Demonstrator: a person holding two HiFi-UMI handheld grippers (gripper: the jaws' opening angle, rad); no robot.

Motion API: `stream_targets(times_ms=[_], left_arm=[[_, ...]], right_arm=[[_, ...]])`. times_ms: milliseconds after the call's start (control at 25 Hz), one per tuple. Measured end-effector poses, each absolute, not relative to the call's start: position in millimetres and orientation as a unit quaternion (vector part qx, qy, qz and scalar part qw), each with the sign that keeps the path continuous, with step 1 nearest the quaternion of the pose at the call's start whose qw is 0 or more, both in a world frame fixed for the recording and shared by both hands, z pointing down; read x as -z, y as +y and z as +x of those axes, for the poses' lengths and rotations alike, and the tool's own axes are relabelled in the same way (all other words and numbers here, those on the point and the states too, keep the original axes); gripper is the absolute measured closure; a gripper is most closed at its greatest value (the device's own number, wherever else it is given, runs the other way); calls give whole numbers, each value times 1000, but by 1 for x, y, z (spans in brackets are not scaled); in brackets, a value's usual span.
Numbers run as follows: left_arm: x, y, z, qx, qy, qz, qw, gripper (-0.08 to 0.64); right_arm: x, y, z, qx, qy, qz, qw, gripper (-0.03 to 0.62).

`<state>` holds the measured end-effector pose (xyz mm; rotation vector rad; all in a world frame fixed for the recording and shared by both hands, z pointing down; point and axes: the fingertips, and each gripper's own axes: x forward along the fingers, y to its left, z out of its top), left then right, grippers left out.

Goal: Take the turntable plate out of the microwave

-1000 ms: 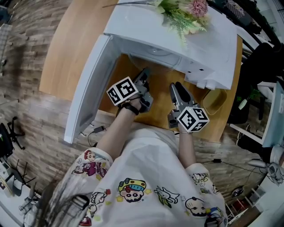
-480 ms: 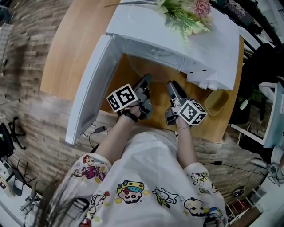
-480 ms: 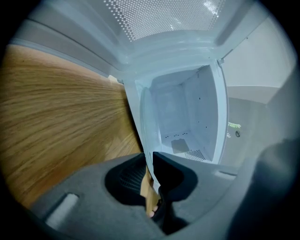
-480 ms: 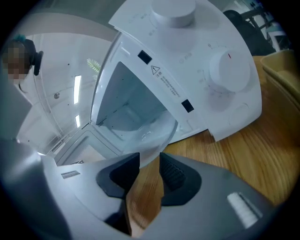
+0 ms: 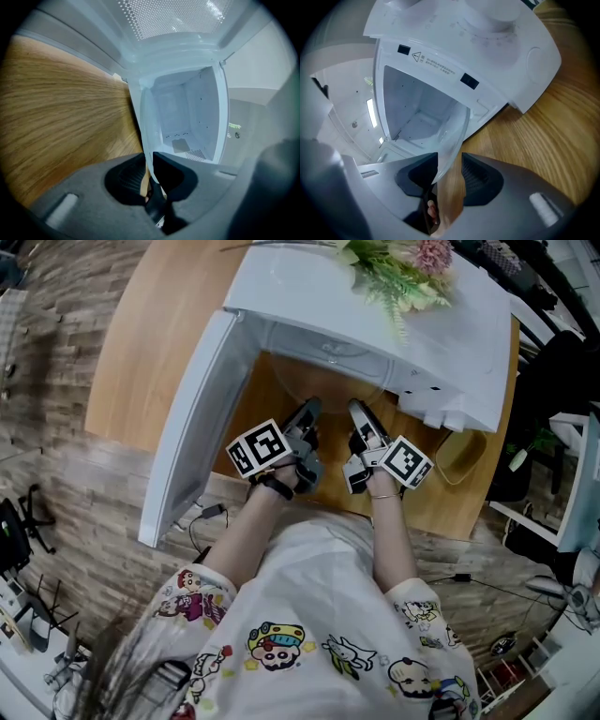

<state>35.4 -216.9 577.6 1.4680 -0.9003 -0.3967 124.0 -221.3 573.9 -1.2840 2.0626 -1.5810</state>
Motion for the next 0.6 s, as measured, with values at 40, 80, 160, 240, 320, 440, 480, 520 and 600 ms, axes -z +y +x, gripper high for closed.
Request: stream_targets(times_ms=[40, 80, 160, 240, 320, 440, 480, 520, 600], left_arm=[[-578, -217, 36, 174, -393, 642, 635, 514], [-578, -217, 36, 174, -392, 642, 636, 514], [-578, -217, 35, 174, -391, 644, 634, 511], [-577, -217, 35, 175, -389, 648, 632, 508], [-577, -217, 36, 175, -387, 654, 626, 502], [-577, -220, 36, 176, -386, 659, 621, 479], [-577, -222, 36, 179, -387, 658, 620, 453], [-576, -224, 35, 183, -388, 658, 619, 443], [-575, -232, 33, 191, -392, 658, 614, 411]], right_arm=[[-574, -224, 122, 546, 703, -437, 128, 442], [-575, -226, 121, 551, 700, -434, 135, 443], [-577, -230, 119, 561, 692, -430, 147, 446], [-579, -235, 117, 573, 681, -426, 163, 451], [-579, -240, 116, 581, 672, -421, 182, 464], [-577, -247, 116, 583, 667, -416, 206, 516], [-577, -249, 116, 583, 666, -415, 211, 527], [-576, -249, 116, 583, 665, -415, 214, 529], [-576, -250, 115, 586, 661, -415, 218, 529]])
